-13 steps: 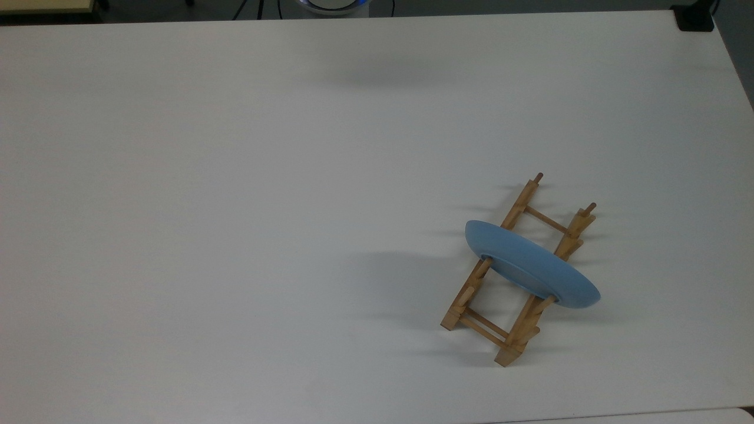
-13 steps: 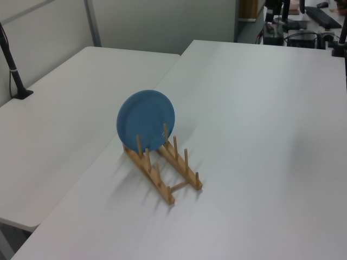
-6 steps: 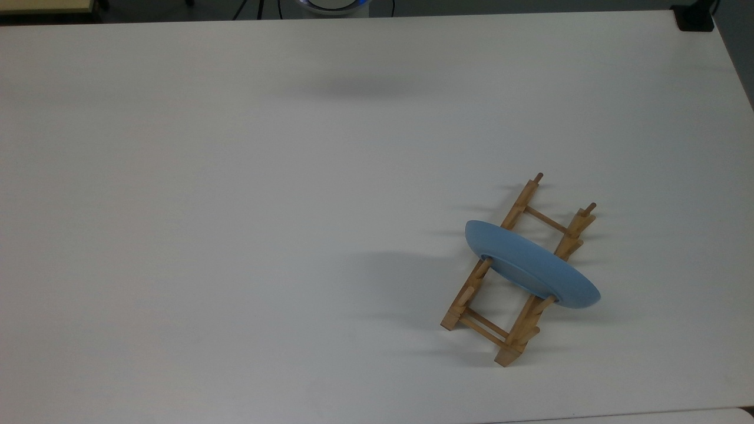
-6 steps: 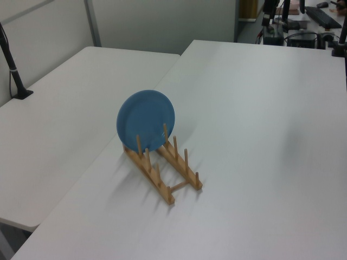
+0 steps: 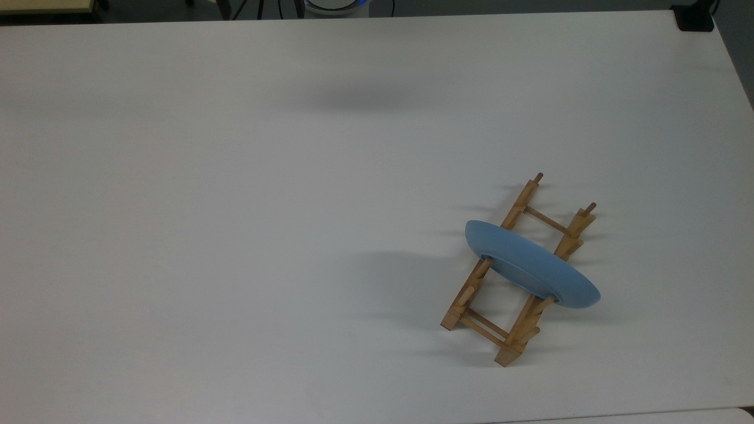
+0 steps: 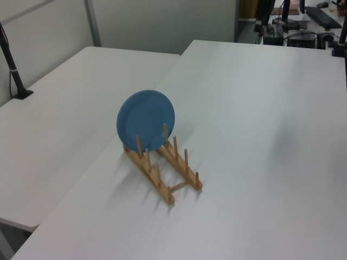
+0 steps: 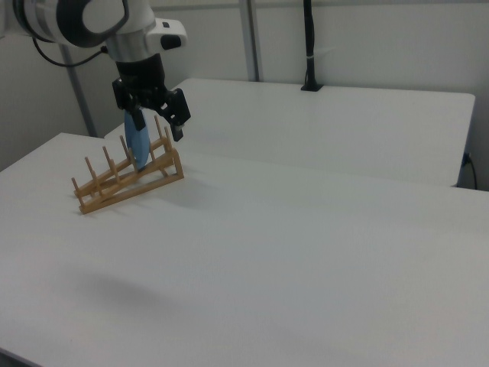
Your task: Place plate in plate rack
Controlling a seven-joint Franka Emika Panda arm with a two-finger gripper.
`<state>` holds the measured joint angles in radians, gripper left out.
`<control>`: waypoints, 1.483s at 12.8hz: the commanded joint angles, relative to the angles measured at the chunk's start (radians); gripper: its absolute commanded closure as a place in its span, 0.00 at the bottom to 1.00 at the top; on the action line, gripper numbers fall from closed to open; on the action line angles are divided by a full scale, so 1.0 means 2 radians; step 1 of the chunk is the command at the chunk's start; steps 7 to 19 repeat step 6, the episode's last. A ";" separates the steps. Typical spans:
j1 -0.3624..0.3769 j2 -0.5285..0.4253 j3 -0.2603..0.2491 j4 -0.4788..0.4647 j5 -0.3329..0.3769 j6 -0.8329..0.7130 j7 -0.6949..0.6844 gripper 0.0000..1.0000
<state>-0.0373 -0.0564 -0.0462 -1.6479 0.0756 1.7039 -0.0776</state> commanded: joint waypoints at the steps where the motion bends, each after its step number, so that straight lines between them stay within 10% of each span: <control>1: 0.029 0.018 -0.025 0.016 0.009 0.011 0.011 0.00; 19: 0.028 0.017 -0.025 0.016 0.010 0.021 0.008 0.00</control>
